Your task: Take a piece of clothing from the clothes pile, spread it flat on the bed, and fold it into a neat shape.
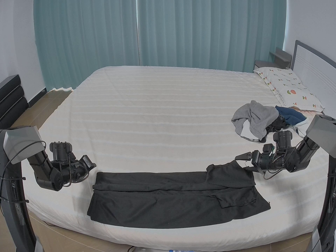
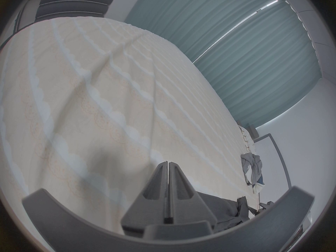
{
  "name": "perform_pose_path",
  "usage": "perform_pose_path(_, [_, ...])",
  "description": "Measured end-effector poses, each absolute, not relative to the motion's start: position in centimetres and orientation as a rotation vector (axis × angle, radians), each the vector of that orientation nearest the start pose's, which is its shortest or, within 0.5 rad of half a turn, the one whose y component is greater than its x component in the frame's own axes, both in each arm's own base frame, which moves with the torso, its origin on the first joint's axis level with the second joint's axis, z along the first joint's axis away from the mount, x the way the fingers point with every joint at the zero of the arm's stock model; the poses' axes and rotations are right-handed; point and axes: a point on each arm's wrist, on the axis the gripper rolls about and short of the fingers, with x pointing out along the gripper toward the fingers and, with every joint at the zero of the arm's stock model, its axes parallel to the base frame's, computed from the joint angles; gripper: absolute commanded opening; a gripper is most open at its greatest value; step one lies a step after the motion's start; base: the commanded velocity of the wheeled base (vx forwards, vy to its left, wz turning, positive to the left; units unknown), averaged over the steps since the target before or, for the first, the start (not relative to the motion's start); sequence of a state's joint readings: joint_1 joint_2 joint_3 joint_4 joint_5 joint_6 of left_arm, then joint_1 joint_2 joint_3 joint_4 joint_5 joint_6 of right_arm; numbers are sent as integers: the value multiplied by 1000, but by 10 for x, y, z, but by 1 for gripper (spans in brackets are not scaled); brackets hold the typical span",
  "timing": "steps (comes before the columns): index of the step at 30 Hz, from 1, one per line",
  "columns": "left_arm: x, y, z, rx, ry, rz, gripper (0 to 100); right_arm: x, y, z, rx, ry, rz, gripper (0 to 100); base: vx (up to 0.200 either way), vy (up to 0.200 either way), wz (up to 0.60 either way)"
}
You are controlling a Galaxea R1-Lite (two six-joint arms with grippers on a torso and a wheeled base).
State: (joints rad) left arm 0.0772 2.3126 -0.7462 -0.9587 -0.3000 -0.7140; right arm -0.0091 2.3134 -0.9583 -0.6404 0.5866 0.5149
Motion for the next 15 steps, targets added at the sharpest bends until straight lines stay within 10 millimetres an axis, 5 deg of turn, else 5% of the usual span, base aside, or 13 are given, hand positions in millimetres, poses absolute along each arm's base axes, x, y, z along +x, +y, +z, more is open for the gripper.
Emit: perform_pose_path(15, [361,20,-19,-800,672,10,0,388,6,38,642,663,323,100,0,0,0])
